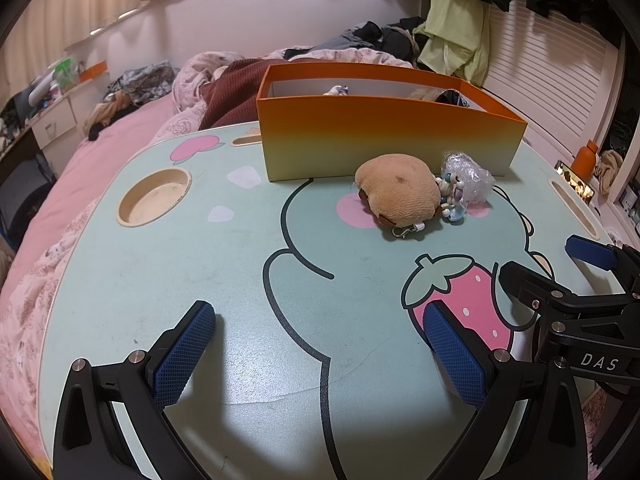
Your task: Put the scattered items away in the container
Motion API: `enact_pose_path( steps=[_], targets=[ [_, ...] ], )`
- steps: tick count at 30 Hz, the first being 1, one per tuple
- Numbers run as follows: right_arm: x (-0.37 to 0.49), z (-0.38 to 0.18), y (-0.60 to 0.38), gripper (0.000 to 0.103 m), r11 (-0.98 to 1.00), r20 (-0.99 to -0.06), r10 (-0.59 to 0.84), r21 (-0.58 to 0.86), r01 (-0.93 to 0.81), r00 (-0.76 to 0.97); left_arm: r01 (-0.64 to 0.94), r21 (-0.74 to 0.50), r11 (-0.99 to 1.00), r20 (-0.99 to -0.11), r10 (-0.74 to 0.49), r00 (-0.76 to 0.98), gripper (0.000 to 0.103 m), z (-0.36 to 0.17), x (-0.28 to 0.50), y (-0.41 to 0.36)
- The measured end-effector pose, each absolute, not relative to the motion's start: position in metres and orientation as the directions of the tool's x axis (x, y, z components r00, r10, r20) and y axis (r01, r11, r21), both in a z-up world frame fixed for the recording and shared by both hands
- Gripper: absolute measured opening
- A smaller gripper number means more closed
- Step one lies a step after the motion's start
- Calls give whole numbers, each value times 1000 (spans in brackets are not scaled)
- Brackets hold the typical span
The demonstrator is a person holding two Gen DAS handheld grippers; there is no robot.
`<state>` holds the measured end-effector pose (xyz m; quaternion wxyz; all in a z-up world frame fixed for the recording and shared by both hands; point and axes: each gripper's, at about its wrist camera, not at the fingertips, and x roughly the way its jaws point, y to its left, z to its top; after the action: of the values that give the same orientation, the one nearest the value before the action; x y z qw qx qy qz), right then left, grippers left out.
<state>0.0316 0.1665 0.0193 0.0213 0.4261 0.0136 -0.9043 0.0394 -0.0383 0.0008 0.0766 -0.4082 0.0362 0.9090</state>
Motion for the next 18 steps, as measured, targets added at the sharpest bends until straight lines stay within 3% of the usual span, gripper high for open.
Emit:
enact_pose_path(
  steps=[18],
  targets=[
    [32, 20, 165, 103, -999, -771, -25, -7, 48, -637, -170, 2, -985, -747, 112, -655, 103, 0, 40, -39]
  ],
)
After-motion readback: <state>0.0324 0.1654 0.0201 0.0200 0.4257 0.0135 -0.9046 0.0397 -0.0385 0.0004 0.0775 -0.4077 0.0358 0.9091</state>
